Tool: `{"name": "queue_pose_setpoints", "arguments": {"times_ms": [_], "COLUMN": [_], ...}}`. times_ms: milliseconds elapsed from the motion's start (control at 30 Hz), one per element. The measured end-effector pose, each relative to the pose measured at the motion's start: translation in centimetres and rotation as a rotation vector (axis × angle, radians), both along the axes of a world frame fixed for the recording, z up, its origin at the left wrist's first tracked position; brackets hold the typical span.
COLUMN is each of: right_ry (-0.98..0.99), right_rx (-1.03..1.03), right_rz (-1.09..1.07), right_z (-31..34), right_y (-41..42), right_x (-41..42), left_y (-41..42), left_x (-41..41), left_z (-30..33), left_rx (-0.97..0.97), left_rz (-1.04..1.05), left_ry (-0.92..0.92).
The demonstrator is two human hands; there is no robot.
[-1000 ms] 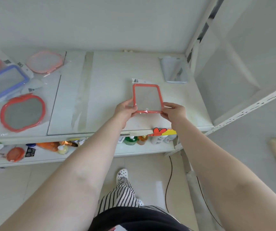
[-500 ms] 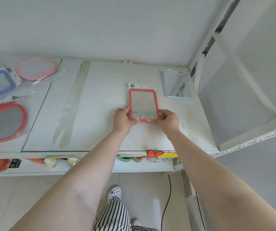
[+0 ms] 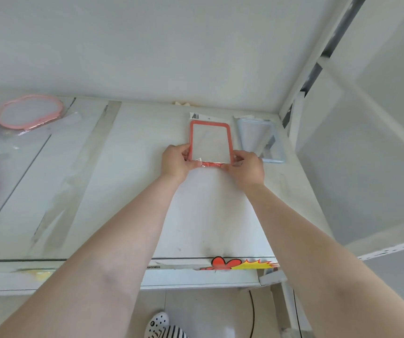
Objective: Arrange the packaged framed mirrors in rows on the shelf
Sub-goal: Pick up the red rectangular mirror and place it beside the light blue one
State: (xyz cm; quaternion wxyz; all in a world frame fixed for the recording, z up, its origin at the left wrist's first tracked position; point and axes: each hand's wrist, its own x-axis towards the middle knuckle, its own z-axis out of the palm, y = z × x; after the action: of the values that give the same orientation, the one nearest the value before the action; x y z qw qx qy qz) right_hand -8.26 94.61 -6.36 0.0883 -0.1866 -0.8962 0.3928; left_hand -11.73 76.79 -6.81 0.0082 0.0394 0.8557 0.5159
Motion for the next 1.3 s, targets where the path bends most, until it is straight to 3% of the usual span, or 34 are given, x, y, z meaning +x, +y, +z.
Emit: {"name": "queue_pose_setpoints", "arguments": {"times_ms": [233, 400, 767, 1300], "right_ry": [0.018, -0.003, -0.058, 0.018], "right_rx": [0.193, 0.241, 0.322, 0.304], "right_rz": [0.016, -0.101, -0.061, -0.086], "right_z": [-0.2, -0.8, -1.8, -1.8], "right_y": [1.0, 1.7, 2.9, 2.8], "right_x": [-1.0, -1.0, -1.1, -0.7], "left_y": [0.8, 1.7, 3.3, 3.9], "left_x": [-1.4, -1.4, -2.7, -3.1], "left_z": [-0.8, -0.5, -1.3, -1.2], "left_rx": [-0.143, -0.199, -0.375, -0.320], "left_rz": [0.030, -0.030, 0.034, 0.062], "left_ry": [0.029, -0.005, 0.087, 0.036]}}
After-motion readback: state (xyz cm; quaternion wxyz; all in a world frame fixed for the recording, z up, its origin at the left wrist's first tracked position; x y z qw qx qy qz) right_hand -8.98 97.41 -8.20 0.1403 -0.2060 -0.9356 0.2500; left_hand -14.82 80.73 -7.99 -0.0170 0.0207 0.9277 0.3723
